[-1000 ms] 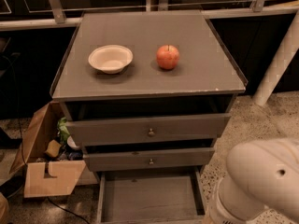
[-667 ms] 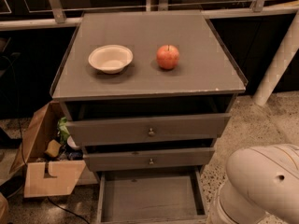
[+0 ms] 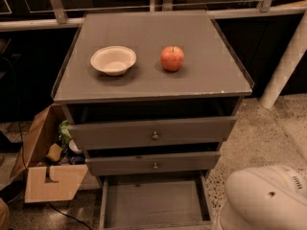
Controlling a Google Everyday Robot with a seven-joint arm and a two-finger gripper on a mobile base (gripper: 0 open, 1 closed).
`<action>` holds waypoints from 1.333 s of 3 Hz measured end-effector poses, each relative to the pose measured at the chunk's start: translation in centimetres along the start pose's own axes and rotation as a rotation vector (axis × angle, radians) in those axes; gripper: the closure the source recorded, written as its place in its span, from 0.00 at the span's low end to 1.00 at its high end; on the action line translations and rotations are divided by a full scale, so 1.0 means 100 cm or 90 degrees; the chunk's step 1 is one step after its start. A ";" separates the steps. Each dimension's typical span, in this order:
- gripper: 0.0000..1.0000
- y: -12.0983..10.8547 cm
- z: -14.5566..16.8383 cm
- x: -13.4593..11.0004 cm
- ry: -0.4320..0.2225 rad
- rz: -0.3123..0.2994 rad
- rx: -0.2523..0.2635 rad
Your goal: Close bottom drawer
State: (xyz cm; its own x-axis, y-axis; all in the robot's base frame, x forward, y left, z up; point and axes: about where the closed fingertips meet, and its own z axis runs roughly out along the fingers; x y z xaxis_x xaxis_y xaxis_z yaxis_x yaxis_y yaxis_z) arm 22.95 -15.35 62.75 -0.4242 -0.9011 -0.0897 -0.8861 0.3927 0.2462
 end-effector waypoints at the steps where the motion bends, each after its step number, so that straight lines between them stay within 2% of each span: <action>1: 1.00 0.017 0.087 0.022 0.042 0.034 -0.065; 2: 1.00 0.023 0.111 0.027 0.038 0.080 -0.084; 3: 1.00 0.022 0.109 0.027 0.038 0.079 -0.082; 4: 1.00 0.019 0.132 0.027 0.020 0.118 -0.093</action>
Offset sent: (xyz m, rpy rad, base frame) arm -0.0356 0.0029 -0.0724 -0.0212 0.1133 -0.0192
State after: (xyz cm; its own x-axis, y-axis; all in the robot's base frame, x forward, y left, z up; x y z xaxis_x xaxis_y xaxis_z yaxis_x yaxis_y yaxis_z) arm 17.69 -14.57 50.23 -0.5689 -0.8224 0.0001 -0.7562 0.5232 0.3930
